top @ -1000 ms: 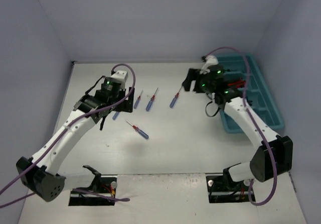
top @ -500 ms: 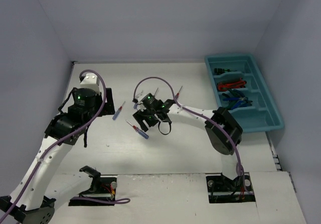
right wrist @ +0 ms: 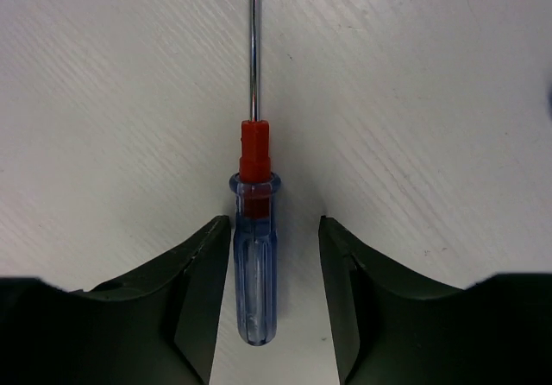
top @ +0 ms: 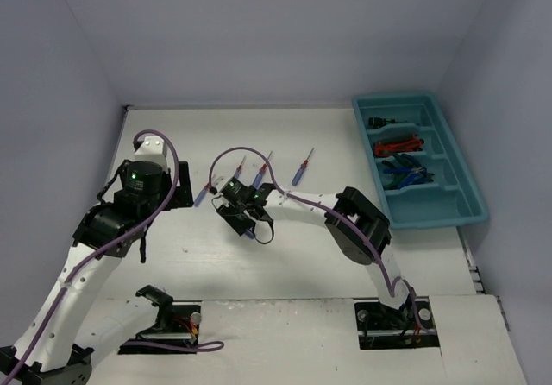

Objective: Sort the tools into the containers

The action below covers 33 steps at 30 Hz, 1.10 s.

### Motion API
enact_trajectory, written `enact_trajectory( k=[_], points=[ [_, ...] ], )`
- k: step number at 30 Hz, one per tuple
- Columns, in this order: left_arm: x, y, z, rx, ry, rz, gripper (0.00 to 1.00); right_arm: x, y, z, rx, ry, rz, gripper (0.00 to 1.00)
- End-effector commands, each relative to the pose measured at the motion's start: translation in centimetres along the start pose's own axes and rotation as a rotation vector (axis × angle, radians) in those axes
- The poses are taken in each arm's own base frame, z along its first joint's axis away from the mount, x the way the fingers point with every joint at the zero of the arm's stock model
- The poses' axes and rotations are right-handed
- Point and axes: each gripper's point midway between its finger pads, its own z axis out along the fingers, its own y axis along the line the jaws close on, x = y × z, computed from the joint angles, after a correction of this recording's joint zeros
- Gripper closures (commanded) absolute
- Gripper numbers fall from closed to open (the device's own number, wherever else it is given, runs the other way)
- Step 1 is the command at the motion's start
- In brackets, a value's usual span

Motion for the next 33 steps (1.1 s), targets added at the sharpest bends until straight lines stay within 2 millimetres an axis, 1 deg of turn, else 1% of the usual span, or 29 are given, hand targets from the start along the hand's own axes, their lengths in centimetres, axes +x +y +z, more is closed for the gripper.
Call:
enact_trajectory(
  k=[1, 3, 5, 7, 10, 11, 13, 14, 15, 17, 19, 20, 22, 24, 25, 26, 27, 29, 33],
  points=[
    [-1.3, 0.2, 0.0, -0.016, -0.035, 0.004, 0.10, -1.4, -0.8, -1.0, 0.072, -0.035, 0.010, 0.72],
    [-1.5, 0.1, 0.1, -0.014, -0.031, 0.010, 0.10, -2.0, -1.5, -1.8, 0.114, -0.060, 0.024, 0.90],
    [-1.7, 0.0, 0.2, -0.013, -0.031, 0.012, 0.10, -2.7, -2.4, -2.7, 0.162, -0.089, 0.055, 1.00],
    [-2.2, -0.2, 0.2, -0.008, -0.035, 0.010, 0.10, -3.7, -3.8, -4.4, 0.212, -0.134, 0.110, 1.00],
    [-2.7, -1.0, 0.3, 0.025, -0.029, 0.011, 0.10, -4.3, -6.5, -6.8, 0.284, -0.187, 0.228, 1.00],
    [-2.9, -1.2, 0.3, 0.031, -0.030, 0.010, 0.10, -4.3, -7.7, -7.8, 0.316, -0.210, 0.284, 1.00],
    [-3.1, -1.6, 0.5, 0.045, -0.024, 0.011, 0.10, -4.8, -11.3, -11.0, 0.399, -0.287, 0.423, 1.00],
    [-3.4, -1.7, 0.4, 0.049, -0.029, 0.009, 0.10, -4.2, -11.6, -11.1, 0.409, -0.289, 0.472, 1.00],
    [-3.6, -1.8, 0.4, 0.051, -0.032, 0.009, 0.10, -3.5, -13.7, -12.3, 0.459, -0.316, 0.566, 1.00],
    [-4.0, -2.0, 0.4, 0.057, -0.035, 0.013, 0.10, -1.5, -18.8, -16.0, 0.586, -0.404, 0.779, 1.00],
    [-4.3, -2.2, 0.3, 0.067, -0.041, 0.014, 0.10, 0.5, -20.9, -18.8, 0.644, -0.475, 0.917, 1.00],
    [-4.4, -2.4, 0.2, 0.075, -0.039, 0.016, 0.10, 1.1, -22.7, -21.0, 0.681, -0.529, 0.983, 1.00],
    [-4.6, -2.6, 0.0, 0.084, -0.046, 0.018, 0.10, 4.4, -25.0, -22.6, 0.733, -0.571, 1.135, 1.00],
    [-4.8, -2.7, -0.1, 0.089, -0.048, 0.020, 0.10, 7.3, -27.7, -24.9, 0.772, -0.619, 1.272, 1.00],
    [-4.9, -2.7, -0.1, 0.091, -0.049, 0.021, 0.10, 8.8, -28.8, -26.0, 0.788, -0.642, 1.334, 1.00],
    [-4.9, -2.8, -0.1, 0.094, -0.050, 0.018, 0.10, 10.3, -29.4, -26.5, 0.800, -0.653, 1.384, 1.00],
    [-4.9, -2.8, -0.1, 0.095, -0.047, 0.019, 0.10, 11.4, -30.4, -27.1, 0.816, -0.659, 1.429, 1.00],
    [-4.8, -2.9, -0.1, 0.101, -0.045, 0.018, 0.10, 14.4, -32.1, -28.4, 0.858, -0.671, 1.521, 1.00],
    [-4.5, -3.1, 0.2, 0.107, -0.031, 0.017, 0.10, 19.6, -34.0, -29.7, 0.944, -0.651, 1.657, 1.00]
  ],
)
